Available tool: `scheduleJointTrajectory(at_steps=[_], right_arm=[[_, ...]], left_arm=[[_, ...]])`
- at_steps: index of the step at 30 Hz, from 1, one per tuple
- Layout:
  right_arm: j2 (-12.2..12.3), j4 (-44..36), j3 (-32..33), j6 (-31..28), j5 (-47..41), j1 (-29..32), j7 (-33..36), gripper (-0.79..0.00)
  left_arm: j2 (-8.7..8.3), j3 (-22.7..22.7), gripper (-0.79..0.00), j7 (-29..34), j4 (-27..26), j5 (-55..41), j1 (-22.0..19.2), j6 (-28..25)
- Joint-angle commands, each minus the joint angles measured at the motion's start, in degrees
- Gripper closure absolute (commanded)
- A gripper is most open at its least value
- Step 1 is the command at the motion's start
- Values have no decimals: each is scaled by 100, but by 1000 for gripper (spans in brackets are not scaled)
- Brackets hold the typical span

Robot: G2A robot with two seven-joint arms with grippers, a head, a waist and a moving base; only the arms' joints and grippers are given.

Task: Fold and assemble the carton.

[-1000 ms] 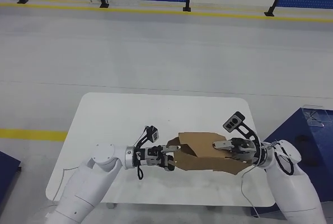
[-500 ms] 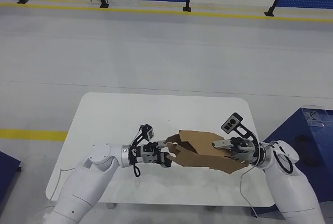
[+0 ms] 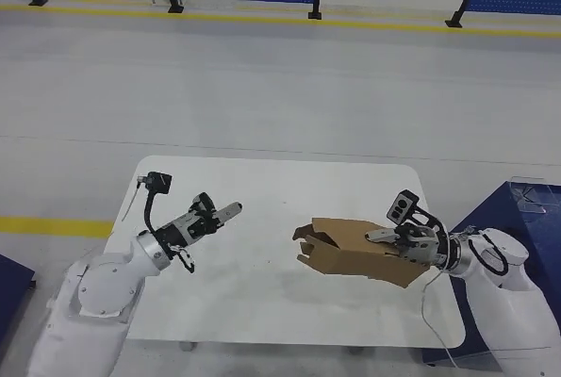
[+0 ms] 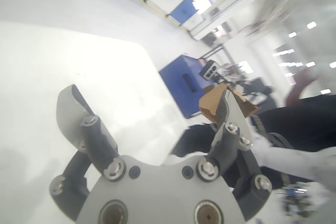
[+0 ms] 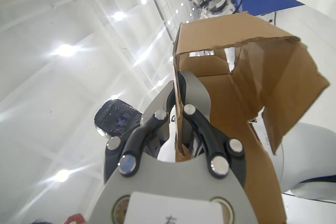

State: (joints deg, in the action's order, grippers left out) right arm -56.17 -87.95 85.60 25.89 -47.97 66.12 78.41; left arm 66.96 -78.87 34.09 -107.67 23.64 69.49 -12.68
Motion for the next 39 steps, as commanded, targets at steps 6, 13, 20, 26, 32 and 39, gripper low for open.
scheduleJointTrajectory(at_steps=[6,13,20,26,32,39], right_arm=[[313,-53,-553,10,-303,-4,-10,0],[657,-7,-990,62,-795,-150,-62,0],[911,109,-1293,170,-1386,-311,-171,0],[1044,140,-1576,193,-1595,-443,-194,0],[1137,199,-1857,242,-1797,-565,-243,0],[1271,266,-2353,628,-2612,-764,-629,0]], left_arm=[[-20,890,-785,-1039,-1202,4463,492,322],[30,1538,-785,-1790,-1104,6241,539,718],[64,1779,-785,-2123,-1222,6606,681,722],[95,1886,-785,-2231,-1284,6650,692,630],[132,1851,-785,-2377,-1337,6500,701,728],[129,1783,-785,-2500,-1358,6684,766,537]])
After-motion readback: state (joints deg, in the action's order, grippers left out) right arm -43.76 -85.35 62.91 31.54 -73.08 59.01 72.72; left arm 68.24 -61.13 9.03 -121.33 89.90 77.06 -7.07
